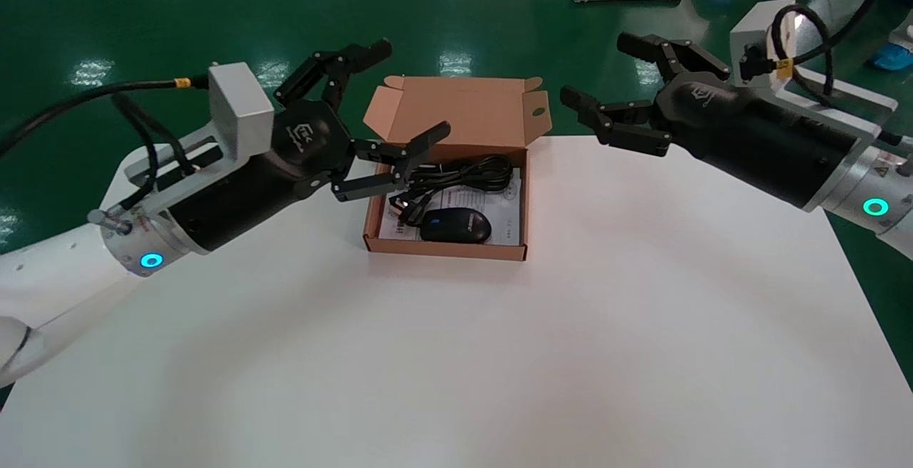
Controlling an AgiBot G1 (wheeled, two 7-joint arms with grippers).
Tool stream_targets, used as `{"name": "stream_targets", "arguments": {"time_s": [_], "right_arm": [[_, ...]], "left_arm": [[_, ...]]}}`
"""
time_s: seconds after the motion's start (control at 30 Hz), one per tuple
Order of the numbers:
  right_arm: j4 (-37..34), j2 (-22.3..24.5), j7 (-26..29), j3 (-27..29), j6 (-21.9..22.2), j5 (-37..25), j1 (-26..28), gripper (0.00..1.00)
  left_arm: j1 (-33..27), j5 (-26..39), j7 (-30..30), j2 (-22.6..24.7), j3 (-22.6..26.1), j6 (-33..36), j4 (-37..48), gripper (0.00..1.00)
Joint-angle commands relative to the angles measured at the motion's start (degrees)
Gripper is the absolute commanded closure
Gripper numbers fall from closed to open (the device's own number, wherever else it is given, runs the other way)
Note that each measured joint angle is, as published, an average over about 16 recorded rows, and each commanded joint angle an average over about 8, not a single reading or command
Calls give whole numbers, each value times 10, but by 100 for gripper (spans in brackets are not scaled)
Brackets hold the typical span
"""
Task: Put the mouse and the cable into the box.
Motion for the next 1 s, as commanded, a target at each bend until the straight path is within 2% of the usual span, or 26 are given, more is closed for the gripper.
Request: {"name": "stream_targets", "arguments": {"time_s": [0.03, 1.0], "right_arm": [[18, 10, 11, 1, -11, 6, -7, 0], [284, 152, 173, 14, -167, 86, -110, 0]], "left_arm": [[3, -3, -21, -14, 2, 9, -14, 0], [40, -47, -328, -220, 24, 144, -226, 0]]}}
